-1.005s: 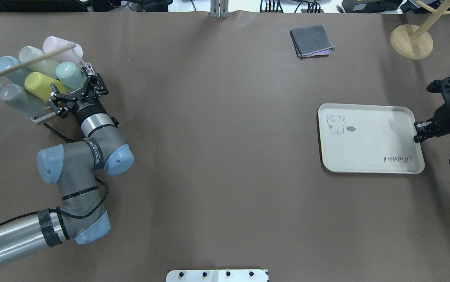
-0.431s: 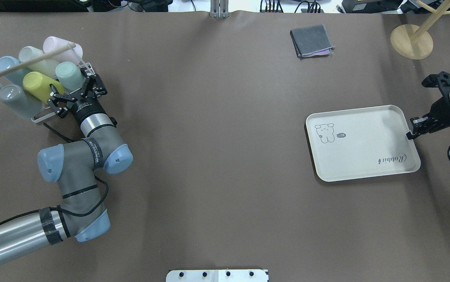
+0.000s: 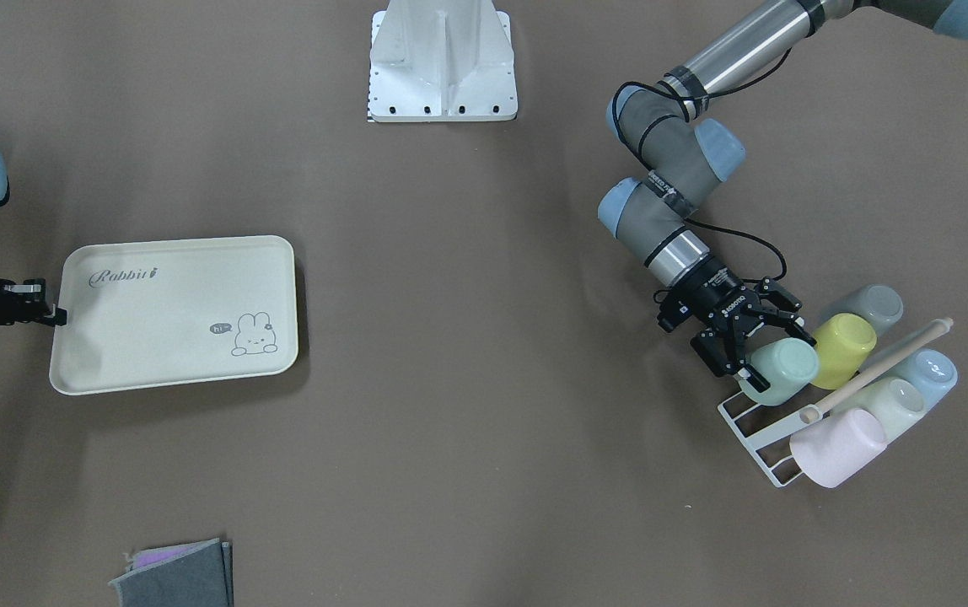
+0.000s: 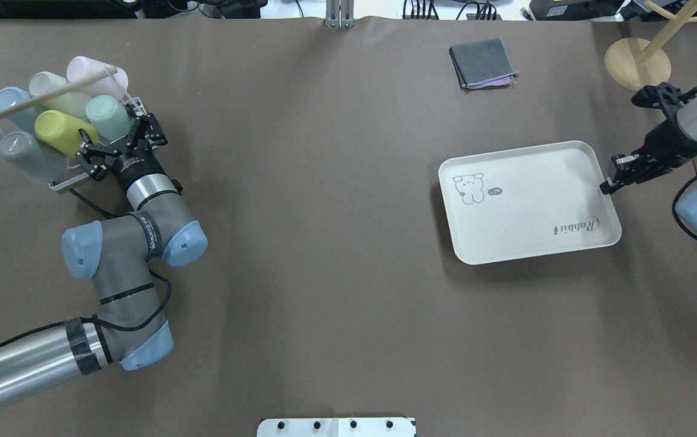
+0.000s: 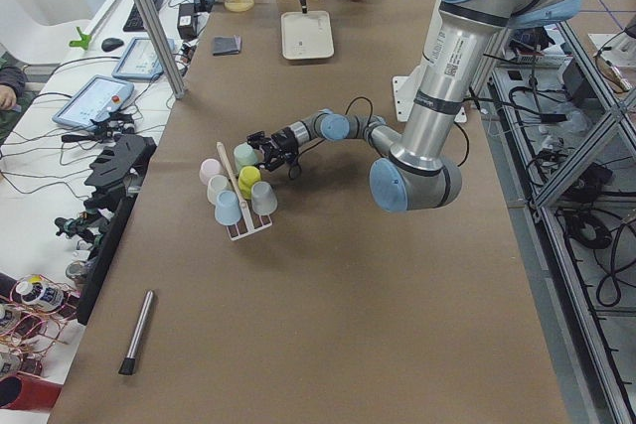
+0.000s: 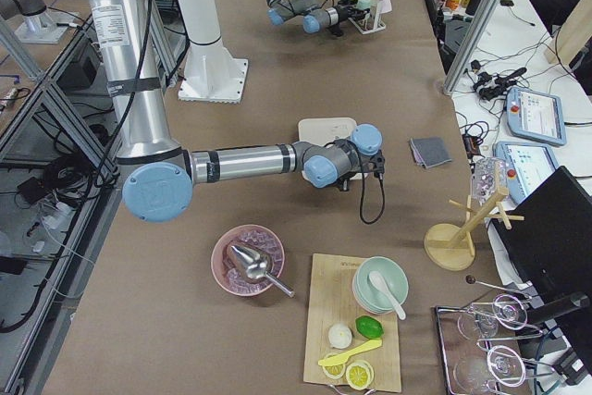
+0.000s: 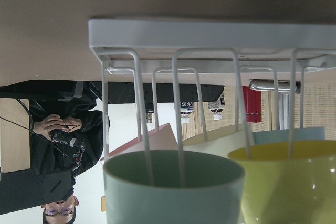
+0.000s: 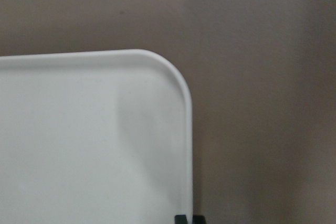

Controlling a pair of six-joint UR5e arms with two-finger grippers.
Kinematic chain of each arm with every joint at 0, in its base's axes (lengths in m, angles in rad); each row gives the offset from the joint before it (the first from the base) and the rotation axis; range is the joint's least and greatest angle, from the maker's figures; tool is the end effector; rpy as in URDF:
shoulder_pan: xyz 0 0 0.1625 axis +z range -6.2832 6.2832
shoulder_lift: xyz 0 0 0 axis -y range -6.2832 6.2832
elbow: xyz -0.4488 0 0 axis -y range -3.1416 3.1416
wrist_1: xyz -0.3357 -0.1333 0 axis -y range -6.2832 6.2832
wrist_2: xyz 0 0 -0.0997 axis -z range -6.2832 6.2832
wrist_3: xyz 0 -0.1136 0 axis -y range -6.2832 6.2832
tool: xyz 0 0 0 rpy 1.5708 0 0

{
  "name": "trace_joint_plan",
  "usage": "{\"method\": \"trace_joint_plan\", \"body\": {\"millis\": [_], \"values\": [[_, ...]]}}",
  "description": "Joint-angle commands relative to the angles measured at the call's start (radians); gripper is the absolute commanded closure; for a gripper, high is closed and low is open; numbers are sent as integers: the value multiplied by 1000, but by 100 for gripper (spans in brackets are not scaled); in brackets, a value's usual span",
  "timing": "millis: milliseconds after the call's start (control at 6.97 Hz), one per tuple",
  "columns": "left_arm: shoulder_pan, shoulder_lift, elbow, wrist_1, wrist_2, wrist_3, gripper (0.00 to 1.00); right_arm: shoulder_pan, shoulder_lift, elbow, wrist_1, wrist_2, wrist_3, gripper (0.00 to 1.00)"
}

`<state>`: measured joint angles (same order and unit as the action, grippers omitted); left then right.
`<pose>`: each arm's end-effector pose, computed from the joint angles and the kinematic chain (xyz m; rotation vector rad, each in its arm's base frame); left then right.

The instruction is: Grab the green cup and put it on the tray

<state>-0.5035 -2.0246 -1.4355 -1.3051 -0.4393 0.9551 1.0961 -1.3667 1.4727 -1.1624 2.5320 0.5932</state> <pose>0.4271 -0.5048 0.5037 0.1287 -1.3139 1.7419 -0.2127 -0.5018 0.5740 -0.0700 -1.0476 -0.1397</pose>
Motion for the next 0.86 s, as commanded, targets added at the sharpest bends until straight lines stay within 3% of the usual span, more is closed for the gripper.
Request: {"method": "trace_joint_plan", "body": {"millis": [0,431,718], "values": [[-6,-14,20,-6,25,1,2,-59,125,-3,3,13,228,100],[-10,-32,53,-11,27,1,2,-181,207,-2,12,-18,379,100],[-10,-34,78,-39,27,1,2,-296,277,15,13,-137,529,100]]}}
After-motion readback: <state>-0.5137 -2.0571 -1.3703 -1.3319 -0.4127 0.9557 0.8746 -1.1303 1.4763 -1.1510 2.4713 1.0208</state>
